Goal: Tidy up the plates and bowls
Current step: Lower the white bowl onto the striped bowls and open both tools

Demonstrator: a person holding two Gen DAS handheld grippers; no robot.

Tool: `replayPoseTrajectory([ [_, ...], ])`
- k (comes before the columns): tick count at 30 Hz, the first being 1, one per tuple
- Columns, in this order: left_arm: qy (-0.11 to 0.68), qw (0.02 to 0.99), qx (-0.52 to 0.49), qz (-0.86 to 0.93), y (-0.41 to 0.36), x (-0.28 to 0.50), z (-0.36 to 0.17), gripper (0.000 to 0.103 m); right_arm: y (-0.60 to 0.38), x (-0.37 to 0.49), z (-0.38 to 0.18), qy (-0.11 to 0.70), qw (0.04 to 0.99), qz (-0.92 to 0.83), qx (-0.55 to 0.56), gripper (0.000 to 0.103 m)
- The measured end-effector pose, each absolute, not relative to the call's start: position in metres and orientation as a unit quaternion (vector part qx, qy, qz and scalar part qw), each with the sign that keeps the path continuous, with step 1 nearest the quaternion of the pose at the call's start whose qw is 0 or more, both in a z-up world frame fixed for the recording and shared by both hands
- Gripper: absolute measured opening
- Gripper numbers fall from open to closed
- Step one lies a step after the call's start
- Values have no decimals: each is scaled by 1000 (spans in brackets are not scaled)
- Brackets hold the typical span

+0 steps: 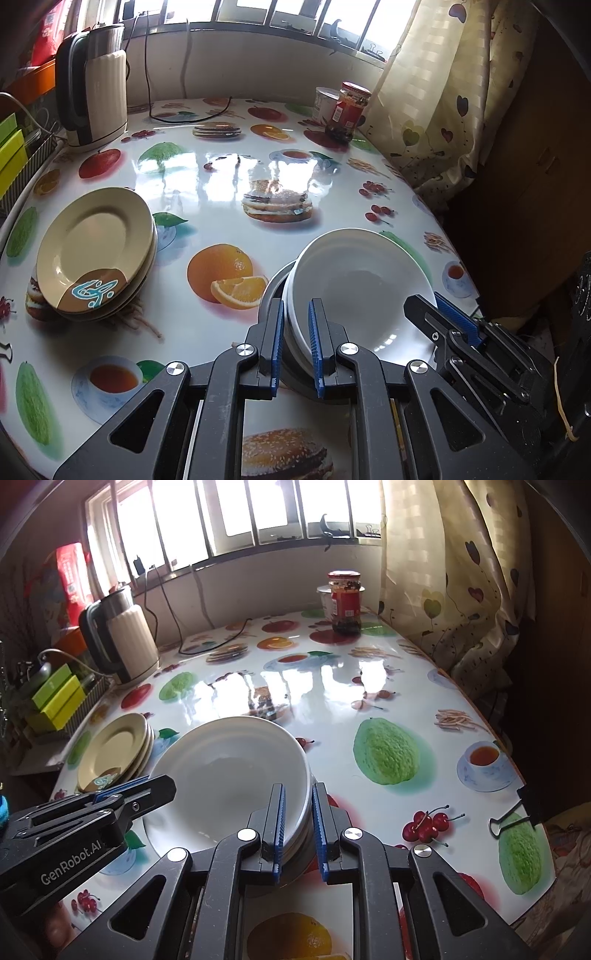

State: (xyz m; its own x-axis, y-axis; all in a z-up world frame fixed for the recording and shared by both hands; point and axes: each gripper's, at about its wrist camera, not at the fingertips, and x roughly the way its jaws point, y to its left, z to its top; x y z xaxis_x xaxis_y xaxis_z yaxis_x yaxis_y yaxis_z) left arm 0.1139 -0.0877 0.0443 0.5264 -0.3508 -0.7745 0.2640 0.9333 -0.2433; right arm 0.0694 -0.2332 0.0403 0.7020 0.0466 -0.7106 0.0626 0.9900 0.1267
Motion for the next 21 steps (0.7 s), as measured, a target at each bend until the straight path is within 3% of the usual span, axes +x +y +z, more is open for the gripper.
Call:
replayPoseTrajectory([
  [6, 436, 884, -27, -167, -87, 106, 46, 23, -235, 66, 42, 377, 923, -2, 80, 32],
  [11, 416, 896, -15, -151, -81, 97, 48, 41, -238, 58, 44, 366, 926, -1, 89, 42],
  [21, 386, 913, -7, -135, -67, 76, 54, 42, -251, 32, 51, 342, 934, -9, 106, 52],
])
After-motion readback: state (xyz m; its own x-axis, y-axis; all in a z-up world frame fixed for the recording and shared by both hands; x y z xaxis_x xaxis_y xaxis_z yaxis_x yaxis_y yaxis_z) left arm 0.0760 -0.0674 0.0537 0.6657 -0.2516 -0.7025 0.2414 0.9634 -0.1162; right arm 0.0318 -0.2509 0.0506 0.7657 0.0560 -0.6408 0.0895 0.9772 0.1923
